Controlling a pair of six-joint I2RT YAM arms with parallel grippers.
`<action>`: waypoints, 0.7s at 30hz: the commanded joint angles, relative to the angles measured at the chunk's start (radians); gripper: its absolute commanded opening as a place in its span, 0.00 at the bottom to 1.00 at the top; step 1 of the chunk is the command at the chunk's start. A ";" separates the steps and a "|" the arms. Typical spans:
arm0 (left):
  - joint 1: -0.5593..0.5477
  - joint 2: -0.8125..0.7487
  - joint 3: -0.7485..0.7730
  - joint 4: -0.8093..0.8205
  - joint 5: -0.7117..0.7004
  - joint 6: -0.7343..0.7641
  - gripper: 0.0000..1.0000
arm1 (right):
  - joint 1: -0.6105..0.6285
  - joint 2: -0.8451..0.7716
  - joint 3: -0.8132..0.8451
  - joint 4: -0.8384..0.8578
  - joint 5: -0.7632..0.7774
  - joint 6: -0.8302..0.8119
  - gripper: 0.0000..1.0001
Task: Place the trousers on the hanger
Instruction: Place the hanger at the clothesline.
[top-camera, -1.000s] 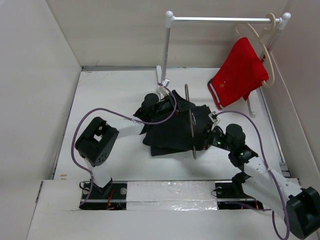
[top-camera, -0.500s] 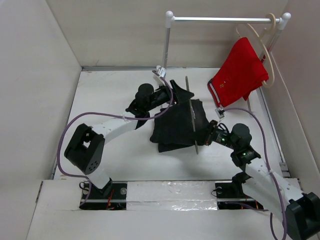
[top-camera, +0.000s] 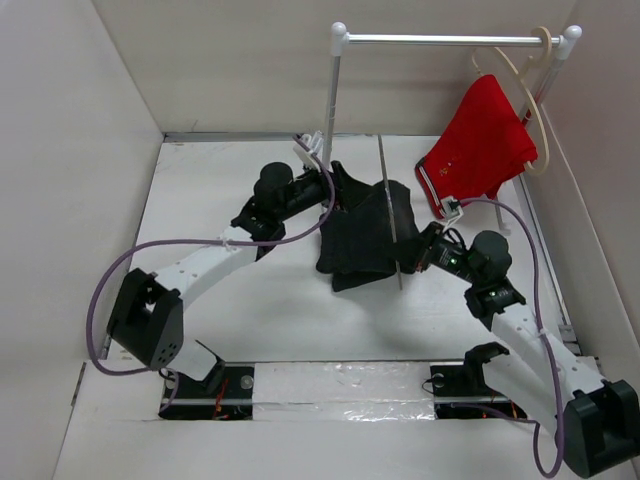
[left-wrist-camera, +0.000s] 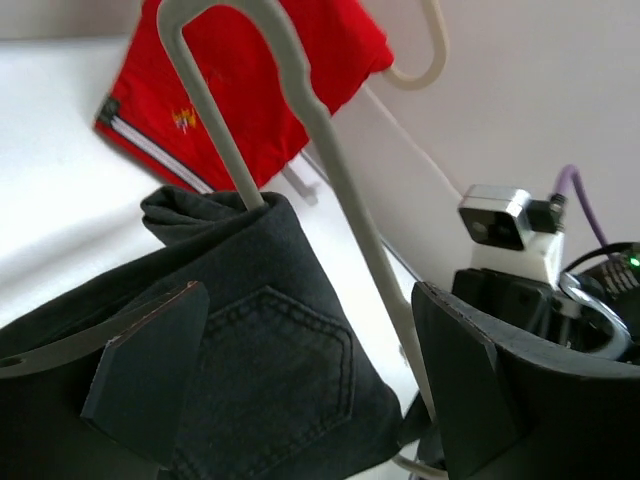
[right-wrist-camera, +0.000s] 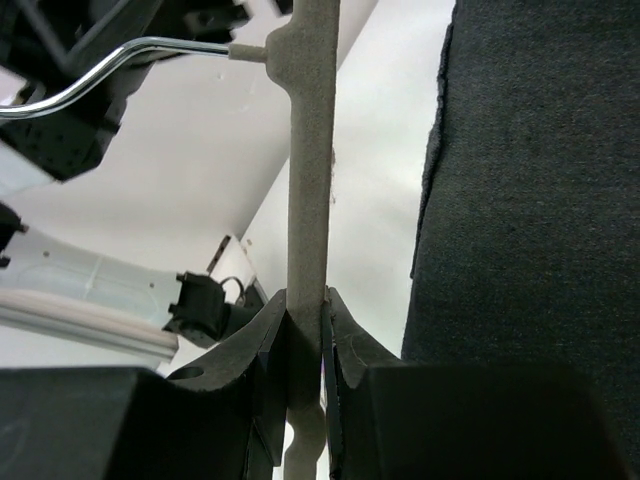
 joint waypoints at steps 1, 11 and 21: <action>0.017 -0.115 -0.036 0.033 -0.026 0.068 0.80 | -0.030 0.008 0.116 0.226 0.011 0.009 0.00; 0.045 -0.150 -0.208 0.186 -0.008 0.257 0.82 | -0.049 0.046 0.110 0.317 -0.065 0.108 0.00; 0.054 0.044 -0.116 0.356 0.232 0.194 0.85 | -0.070 -0.045 0.112 0.194 -0.121 0.117 0.00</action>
